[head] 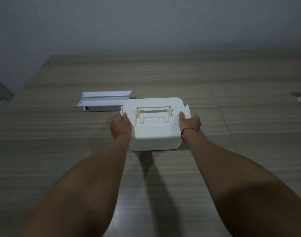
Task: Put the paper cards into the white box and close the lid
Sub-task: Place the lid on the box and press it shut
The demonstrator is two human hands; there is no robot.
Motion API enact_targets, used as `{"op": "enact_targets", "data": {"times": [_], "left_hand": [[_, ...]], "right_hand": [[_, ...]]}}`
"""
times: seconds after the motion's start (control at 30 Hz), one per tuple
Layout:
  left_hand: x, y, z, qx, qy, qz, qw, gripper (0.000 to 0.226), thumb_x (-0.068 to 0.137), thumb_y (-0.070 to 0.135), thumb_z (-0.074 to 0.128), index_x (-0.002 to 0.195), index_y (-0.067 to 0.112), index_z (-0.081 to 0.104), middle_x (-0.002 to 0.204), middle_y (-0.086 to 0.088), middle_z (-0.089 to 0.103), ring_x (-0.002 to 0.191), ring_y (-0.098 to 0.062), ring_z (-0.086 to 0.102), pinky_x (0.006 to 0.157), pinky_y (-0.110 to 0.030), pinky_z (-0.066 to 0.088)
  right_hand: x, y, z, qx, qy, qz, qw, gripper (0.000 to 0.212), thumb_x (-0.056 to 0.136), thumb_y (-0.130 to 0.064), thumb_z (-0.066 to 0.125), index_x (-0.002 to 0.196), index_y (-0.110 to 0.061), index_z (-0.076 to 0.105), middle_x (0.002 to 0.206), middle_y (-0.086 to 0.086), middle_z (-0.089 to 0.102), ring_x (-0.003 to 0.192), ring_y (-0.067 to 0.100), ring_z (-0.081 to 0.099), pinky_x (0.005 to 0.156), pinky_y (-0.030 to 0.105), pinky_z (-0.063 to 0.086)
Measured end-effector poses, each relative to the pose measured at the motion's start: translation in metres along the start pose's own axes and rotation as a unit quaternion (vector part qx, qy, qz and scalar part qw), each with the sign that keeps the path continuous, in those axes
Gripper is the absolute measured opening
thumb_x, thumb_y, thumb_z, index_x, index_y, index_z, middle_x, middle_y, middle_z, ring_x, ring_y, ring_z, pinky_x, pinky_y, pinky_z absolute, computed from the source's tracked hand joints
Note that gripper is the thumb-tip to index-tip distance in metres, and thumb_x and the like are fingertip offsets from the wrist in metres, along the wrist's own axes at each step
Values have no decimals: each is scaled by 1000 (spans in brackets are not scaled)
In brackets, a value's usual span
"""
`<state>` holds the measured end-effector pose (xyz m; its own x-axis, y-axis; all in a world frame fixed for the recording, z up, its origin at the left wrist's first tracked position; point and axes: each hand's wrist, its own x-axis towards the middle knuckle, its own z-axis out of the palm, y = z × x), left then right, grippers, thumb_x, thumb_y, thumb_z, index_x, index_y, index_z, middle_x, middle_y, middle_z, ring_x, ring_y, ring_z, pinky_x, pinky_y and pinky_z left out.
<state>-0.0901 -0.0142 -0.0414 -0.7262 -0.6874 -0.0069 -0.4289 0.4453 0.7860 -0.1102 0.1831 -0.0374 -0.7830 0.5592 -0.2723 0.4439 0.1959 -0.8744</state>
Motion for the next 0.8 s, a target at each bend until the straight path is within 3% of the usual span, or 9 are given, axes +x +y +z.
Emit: {"op": "enact_targets", "data": {"times": [0.13, 0.23, 0.3, 0.4, 0.47, 0.6, 0.8], "left_hand": [[-3, 2, 2, 7, 8, 5, 1000, 39, 98, 26, 46, 102, -8, 65, 107, -28, 66, 102, -40, 61, 84, -42, 47], [-4, 10, -1, 18, -7, -33, 999, 42, 100, 30, 40, 112, -4, 63, 117, -24, 64, 109, -38, 60, 88, -40, 48], [0, 21, 0, 15, -27, -93, 995, 58, 98, 46, 34, 120, 0, 61, 124, -21, 62, 114, -37, 59, 93, -41, 46], [3, 33, 3, 21, -66, -163, 984, 92, 80, 77, 36, 132, 3, 51, 132, -18, 57, 120, -37, 55, 101, -45, 44], [1, 30, 3, 34, -90, -145, 985, 98, 73, 79, 45, 138, 5, 45, 138, -17, 53, 125, -37, 52, 103, -47, 43], [-1, 5, -3, 44, -124, -40, 990, 84, 78, 59, 56, 140, 4, 41, 140, -18, 50, 127, -36, 50, 102, -45, 45], [-14, -7, 1, 96, -82, 44, 991, 67, 92, 43, 45, 142, 1, 34, 139, -18, 48, 126, -35, 49, 100, -45, 46]], "right_hand": [[-4, -5, 1, -94, 12, -50, 994, 32, 94, -29, 50, 116, -12, 67, 118, 16, 67, 111, 36, 61, 87, 36, 50], [2, -13, -2, -104, 7, -23, 994, 33, 94, -26, 51, 117, -8, 67, 122, 19, 65, 112, 37, 62, 90, 37, 49], [2, -19, 1, -78, -4, -1, 997, 41, 93, -37, 49, 117, -7, 65, 124, 18, 64, 114, 36, 60, 93, 38, 48], [-4, -31, 14, -65, -29, 50, 996, 75, 80, -65, 51, 126, -6, 53, 131, 14, 58, 123, 35, 53, 103, 44, 42], [-8, -33, 17, -97, -38, 50, 993, 85, 73, -69, 56, 130, -7, 49, 135, 14, 55, 126, 35, 49, 106, 46, 40], [-6, -19, 9, -126, -68, -5, 990, 72, 77, -49, 62, 133, -6, 44, 139, 15, 51, 129, 34, 48, 106, 44, 42], [-14, 2, 15, -212, -13, -110, 971, 66, 89, -41, 57, 137, 0, 38, 142, 17, 45, 131, 35, 43, 101, 44, 41]]}}
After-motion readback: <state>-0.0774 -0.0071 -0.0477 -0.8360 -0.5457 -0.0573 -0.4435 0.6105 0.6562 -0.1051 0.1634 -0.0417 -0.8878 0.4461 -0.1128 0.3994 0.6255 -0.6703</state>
